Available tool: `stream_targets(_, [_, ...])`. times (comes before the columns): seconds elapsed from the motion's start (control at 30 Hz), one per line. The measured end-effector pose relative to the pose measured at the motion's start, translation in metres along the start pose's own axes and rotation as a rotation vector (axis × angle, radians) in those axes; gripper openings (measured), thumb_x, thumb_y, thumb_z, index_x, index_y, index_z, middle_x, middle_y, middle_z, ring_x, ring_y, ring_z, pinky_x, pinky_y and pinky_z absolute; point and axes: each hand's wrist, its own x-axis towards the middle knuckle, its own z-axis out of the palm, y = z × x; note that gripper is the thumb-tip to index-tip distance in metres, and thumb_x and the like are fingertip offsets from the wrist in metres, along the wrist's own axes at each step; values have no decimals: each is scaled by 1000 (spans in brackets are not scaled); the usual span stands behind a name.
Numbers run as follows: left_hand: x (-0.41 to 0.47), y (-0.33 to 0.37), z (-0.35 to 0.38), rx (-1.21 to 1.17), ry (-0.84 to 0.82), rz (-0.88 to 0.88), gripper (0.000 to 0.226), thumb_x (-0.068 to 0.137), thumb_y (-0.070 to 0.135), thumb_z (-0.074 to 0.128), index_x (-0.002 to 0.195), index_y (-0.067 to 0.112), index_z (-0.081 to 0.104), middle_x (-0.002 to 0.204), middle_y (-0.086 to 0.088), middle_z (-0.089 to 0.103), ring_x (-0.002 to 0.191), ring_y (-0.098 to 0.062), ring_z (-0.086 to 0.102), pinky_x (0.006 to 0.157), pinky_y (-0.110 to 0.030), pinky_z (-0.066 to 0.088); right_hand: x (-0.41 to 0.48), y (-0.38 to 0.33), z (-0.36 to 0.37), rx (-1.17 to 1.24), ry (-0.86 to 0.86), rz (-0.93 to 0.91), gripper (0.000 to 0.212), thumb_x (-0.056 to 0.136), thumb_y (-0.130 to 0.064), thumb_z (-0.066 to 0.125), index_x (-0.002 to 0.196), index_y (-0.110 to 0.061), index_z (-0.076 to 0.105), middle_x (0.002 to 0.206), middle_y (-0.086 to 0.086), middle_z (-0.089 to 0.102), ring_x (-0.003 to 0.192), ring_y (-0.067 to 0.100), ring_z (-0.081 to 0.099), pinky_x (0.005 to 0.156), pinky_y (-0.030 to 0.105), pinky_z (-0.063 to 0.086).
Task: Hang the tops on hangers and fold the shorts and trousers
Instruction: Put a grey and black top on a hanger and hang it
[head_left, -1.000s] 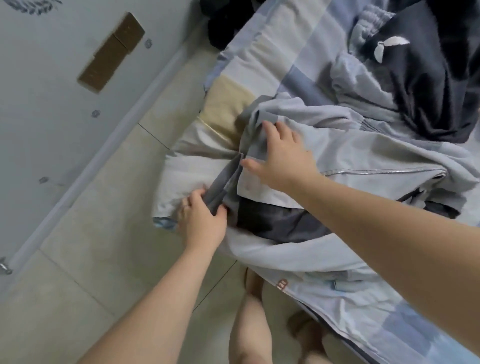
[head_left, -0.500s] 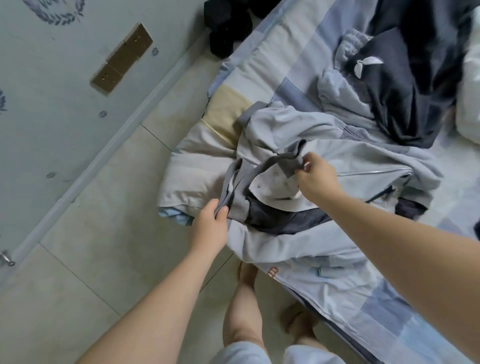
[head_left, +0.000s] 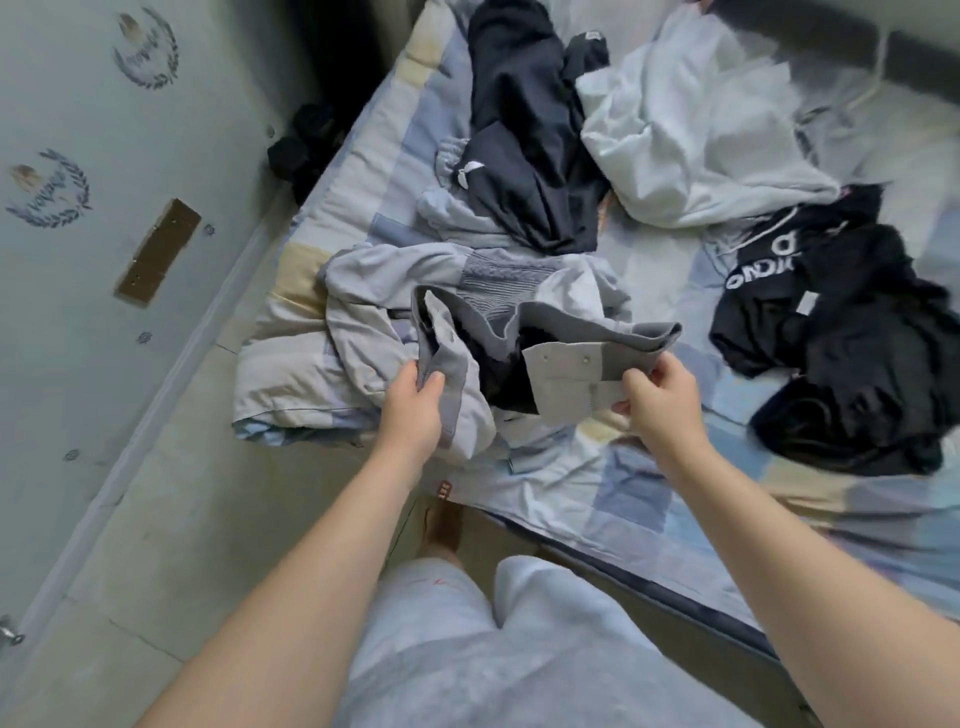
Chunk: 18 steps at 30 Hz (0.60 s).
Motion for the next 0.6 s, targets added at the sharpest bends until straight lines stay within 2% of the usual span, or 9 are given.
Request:
stream_targets(0.07, [-34,16,38,-25,-78,38,20,105,14,47,116,17,62,115,-4,68,110,-24,64,103,-46,48,-19,10,-53,94,95,5,8,90,1,48,92,-2,55,84,14,58,68,19,57,47,15,47])
stream_targets(0.17, [-82,33,95,-5,-246,72,19,105,13,46,104,16,65,105,-9,70,97,-24,64,90,-41,51,-49,31,-126,225,238,4,20,89,4,48,87,-14,56,77,0,60,53,1,58,49,16,49])
stream_targets(0.3, [-129,54,168,111,-425,135,24,105,17,47,89,17,65,86,-4,67,78,-16,59,65,-22,46,-86,72,-210,319,362,35,20,87,0,49,88,-17,60,80,-3,62,66,8,59,59,21,55])
stream_targets(0.43, [-165,74,225,145,-551,163,27,104,16,50,88,24,71,85,6,72,79,-12,64,70,-25,49,-116,112,-271,370,490,61,22,87,-1,51,93,-19,63,73,-12,68,61,2,62,59,20,55])
stream_targets(0.53, [-183,91,252,162,-590,227,28,105,16,48,92,27,71,93,7,74,87,-9,66,79,-27,50,-132,133,-297,386,582,102,19,89,0,55,88,-18,60,78,-1,66,57,3,61,60,26,55])
stream_targets(0.6, [-192,103,264,103,-607,261,29,106,12,45,94,25,69,87,11,75,81,-4,67,70,-19,52,-137,141,-304,387,583,131,16,90,1,58,88,-15,59,78,7,65,56,6,61,63,32,56])
